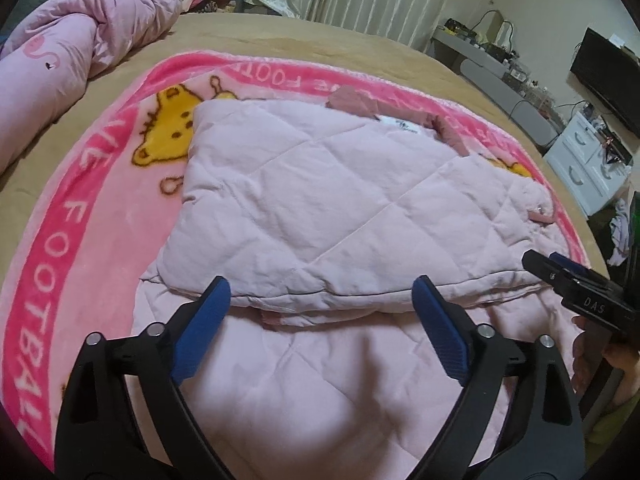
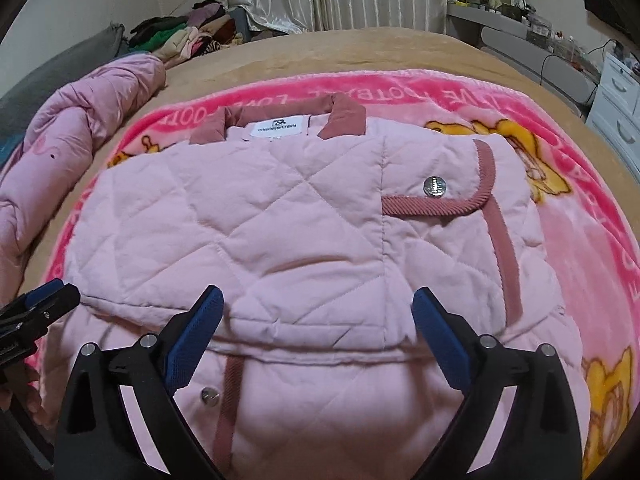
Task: Fold large clothes
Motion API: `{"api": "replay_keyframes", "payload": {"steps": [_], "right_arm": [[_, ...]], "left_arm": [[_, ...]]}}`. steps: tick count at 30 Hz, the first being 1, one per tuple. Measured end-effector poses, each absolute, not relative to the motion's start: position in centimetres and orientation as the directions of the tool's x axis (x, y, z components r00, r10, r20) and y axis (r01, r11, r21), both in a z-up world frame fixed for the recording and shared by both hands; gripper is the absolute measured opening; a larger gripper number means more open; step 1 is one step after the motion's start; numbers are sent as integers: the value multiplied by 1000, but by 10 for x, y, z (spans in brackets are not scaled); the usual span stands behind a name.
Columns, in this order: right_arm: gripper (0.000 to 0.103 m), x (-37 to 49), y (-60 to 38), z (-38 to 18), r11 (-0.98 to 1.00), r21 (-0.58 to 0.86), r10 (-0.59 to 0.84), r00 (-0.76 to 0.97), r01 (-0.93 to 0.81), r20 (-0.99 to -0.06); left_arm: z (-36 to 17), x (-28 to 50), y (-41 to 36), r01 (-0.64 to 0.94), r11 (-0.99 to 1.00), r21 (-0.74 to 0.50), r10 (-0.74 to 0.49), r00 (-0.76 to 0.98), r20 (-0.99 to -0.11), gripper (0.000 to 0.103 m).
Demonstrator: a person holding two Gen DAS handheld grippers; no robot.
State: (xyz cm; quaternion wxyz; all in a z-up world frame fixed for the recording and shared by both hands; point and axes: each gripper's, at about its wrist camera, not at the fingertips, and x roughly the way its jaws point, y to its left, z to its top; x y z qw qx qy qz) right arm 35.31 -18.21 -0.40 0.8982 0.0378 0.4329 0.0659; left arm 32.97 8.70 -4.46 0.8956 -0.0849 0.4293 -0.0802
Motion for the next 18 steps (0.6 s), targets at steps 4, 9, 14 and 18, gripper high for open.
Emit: {"api": "replay_keyframes", "payload": {"steps": [4, 9, 14, 18], "right_arm": [[95, 343, -181, 9, 988, 129, 155, 637, -87, -755], [98, 332, -185, 23, 984, 150, 175, 656, -94, -734], [99, 323, -189, 34, 985, 154, 168, 674, -81, -719], [99, 318, -191, 45, 986, 148, 159, 691, -75, -706]], "left_arm": [[-31, 323, 87, 80, 972, -222, -222, 631, -744, 94], [-19, 318, 90, 85, 967, -240, -238, 639, -732, 94], [-4, 312, 89, 90, 973, -212, -218, 649, -729, 94], [7, 304, 90, 88, 978, -191, -201, 657, -726, 94]]}}
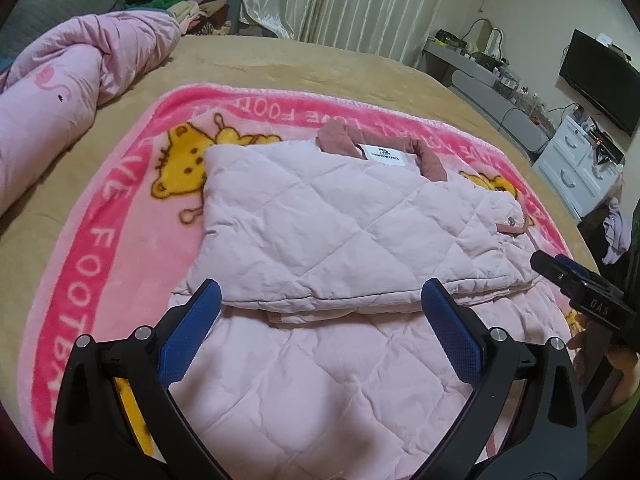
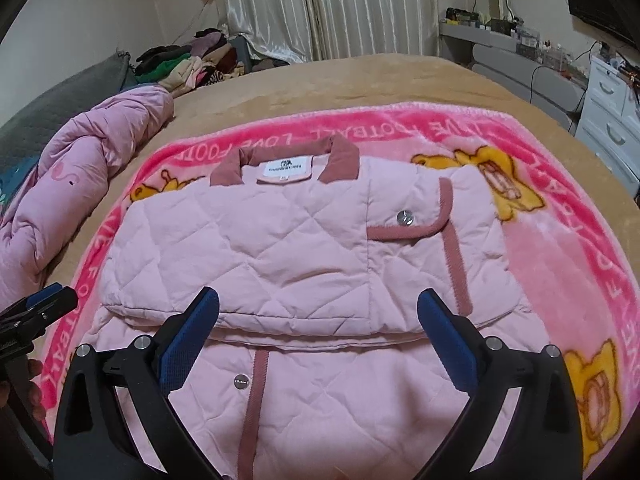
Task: Fold large clothes
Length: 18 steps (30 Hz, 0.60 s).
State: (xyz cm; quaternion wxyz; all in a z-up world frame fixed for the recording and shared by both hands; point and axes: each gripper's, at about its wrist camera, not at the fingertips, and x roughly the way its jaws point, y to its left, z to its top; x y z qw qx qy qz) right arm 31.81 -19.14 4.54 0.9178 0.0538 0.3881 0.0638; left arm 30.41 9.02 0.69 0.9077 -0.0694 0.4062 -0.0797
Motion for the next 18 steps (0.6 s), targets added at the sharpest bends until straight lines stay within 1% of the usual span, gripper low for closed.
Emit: {"api": "replay_keyframes", "payload": {"steps": [13, 18], "right_arm": [[99, 295, -193, 69, 984, 162, 165, 727, -75, -667], [99, 285, -196, 78, 982, 169, 171, 742, -79, -648]], "left_arm": [[38, 279, 100, 73, 979, -192, -187, 701, -688, 94], [51, 267, 108, 55, 982, -180, -164, 721, -673, 94]]}}
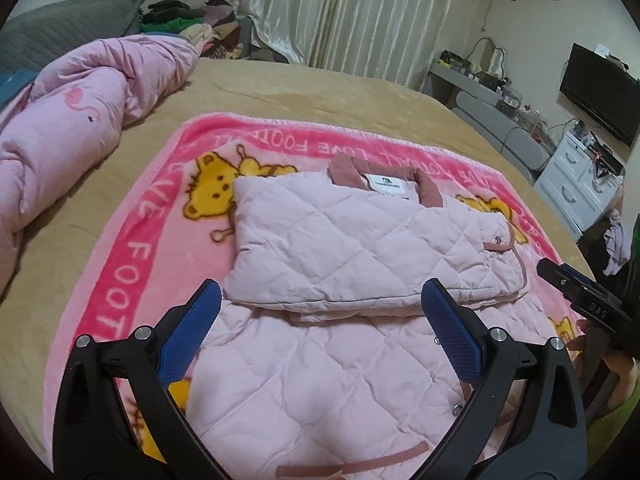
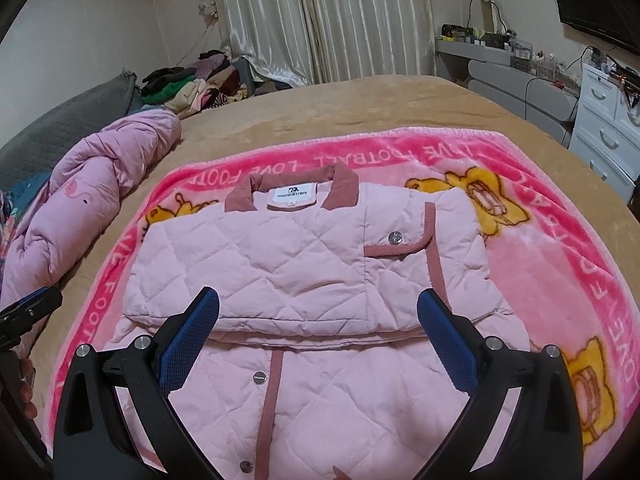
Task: Fold large clothes
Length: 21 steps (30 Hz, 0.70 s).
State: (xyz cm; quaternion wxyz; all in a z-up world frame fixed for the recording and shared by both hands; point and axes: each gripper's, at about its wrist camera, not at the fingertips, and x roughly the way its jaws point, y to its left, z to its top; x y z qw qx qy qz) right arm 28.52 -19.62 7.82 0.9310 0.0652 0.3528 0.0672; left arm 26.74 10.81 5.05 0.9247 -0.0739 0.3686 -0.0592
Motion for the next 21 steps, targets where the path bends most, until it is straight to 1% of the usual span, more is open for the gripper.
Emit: {"api": "replay_keyframes", "payload": {"steps": [5, 16, 21], "right_arm": [[99, 275, -200, 87, 981, 178, 177, 754, -81, -632], [99, 247, -207, 108, 977, 183, 196, 779, -106, -595], [99, 233, -214, 116, 977, 181, 198, 791, -112, -580]], "left_arm": [[60, 258, 116, 43, 978, -204, -170, 734, -658, 94], [74, 234, 129, 14, 980, -197, -138, 764, -630, 94], [87, 222, 131, 12, 982, -187, -123, 791, -599, 94]]}}
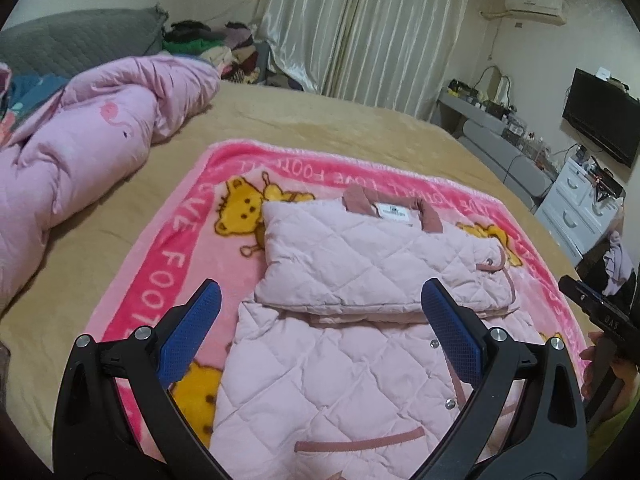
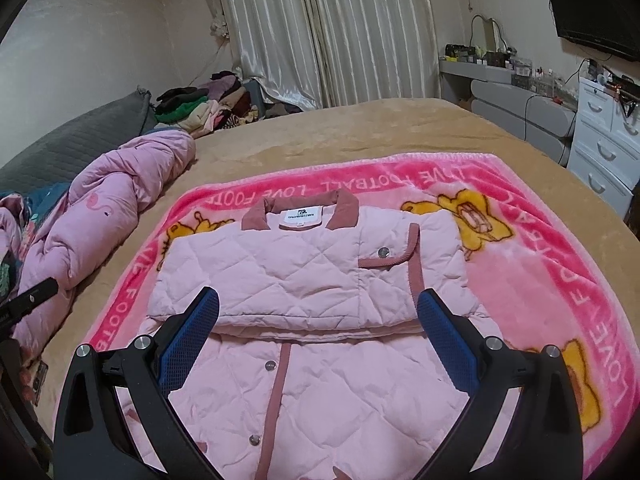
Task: Fold large clothes
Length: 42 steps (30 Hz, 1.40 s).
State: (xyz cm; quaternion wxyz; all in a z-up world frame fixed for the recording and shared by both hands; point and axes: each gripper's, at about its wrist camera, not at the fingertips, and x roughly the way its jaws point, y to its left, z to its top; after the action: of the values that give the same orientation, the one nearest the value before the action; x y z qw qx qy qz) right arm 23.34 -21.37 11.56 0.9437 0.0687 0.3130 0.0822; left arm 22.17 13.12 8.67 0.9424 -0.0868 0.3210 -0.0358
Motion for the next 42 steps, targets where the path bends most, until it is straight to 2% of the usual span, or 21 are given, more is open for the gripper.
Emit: {"api": "replay_keyframes", "payload": {"steps": [8, 42], "right_arm": [[99, 213, -222, 122, 972, 197, 216, 801, -125, -559], [99, 155, -246, 115, 941, 236, 334, 771, -241, -543]], "left_arm": [[91, 194, 130, 13, 983, -181, -116, 812, -572, 94], [74, 125, 84, 2, 996, -87, -56, 777, -627, 94]]}}
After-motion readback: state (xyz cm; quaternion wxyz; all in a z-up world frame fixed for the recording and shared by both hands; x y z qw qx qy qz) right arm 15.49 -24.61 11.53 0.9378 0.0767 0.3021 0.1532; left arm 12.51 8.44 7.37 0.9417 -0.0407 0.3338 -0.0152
